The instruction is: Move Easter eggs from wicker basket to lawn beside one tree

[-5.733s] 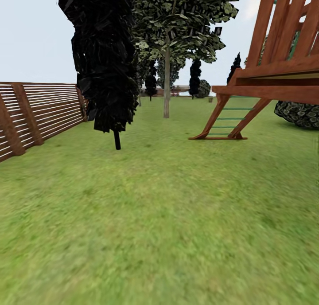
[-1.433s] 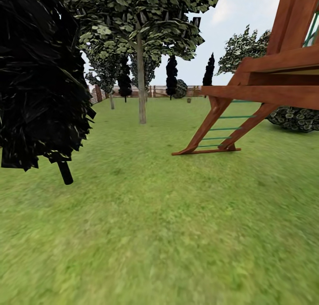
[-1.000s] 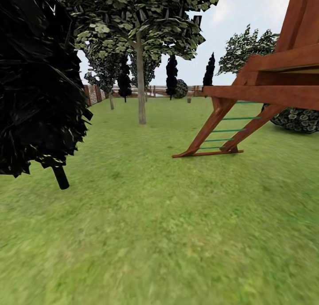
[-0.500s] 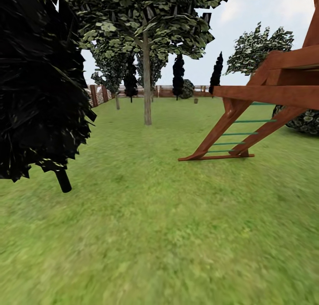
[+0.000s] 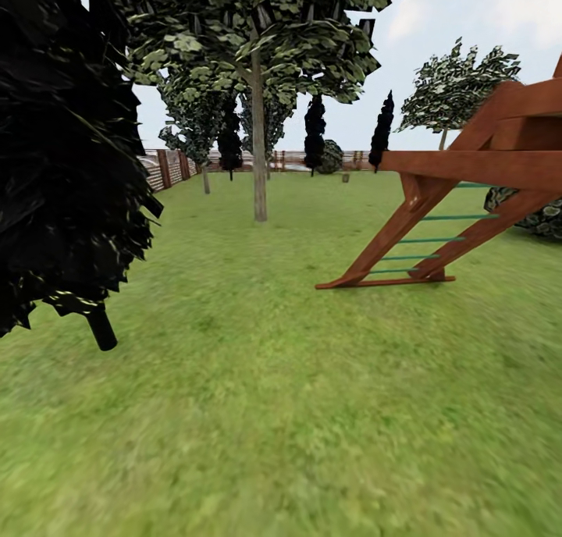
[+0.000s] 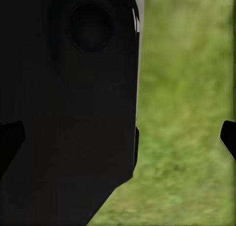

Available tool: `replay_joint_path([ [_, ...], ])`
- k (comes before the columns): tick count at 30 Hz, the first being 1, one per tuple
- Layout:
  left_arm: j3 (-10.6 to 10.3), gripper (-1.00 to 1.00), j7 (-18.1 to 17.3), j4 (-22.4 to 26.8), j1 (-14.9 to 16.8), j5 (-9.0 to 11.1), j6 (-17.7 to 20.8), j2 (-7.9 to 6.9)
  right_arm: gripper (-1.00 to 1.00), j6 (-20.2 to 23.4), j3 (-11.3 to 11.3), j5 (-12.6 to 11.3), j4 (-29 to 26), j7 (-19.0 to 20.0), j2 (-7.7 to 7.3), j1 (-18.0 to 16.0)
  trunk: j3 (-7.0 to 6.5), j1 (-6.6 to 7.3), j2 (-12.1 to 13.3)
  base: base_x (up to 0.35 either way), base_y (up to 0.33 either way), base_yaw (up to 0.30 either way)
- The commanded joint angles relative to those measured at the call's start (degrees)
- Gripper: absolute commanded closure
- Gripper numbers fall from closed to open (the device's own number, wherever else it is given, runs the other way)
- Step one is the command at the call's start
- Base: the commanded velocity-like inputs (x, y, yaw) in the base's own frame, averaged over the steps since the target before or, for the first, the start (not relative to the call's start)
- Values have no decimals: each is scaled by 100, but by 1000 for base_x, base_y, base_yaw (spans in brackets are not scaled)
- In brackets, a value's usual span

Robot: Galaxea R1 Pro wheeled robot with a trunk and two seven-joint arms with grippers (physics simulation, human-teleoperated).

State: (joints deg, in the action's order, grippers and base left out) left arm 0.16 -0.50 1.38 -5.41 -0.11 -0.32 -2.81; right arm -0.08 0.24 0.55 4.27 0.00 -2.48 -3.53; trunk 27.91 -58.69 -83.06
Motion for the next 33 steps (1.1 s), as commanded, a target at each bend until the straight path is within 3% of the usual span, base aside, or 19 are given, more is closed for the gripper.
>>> replay_joint_path([
  [1,2,-100,-5,11,-4,-2,-3,-1,-100,-1,2,6,12,0,0,-8,4,-3,-2,336,0,0],
  [33,2,-100,-4,11,-4,-3,-3,-1,-100,-1,2,6,12,0,-6,-8,4,-3,-2,336,0,6],
])
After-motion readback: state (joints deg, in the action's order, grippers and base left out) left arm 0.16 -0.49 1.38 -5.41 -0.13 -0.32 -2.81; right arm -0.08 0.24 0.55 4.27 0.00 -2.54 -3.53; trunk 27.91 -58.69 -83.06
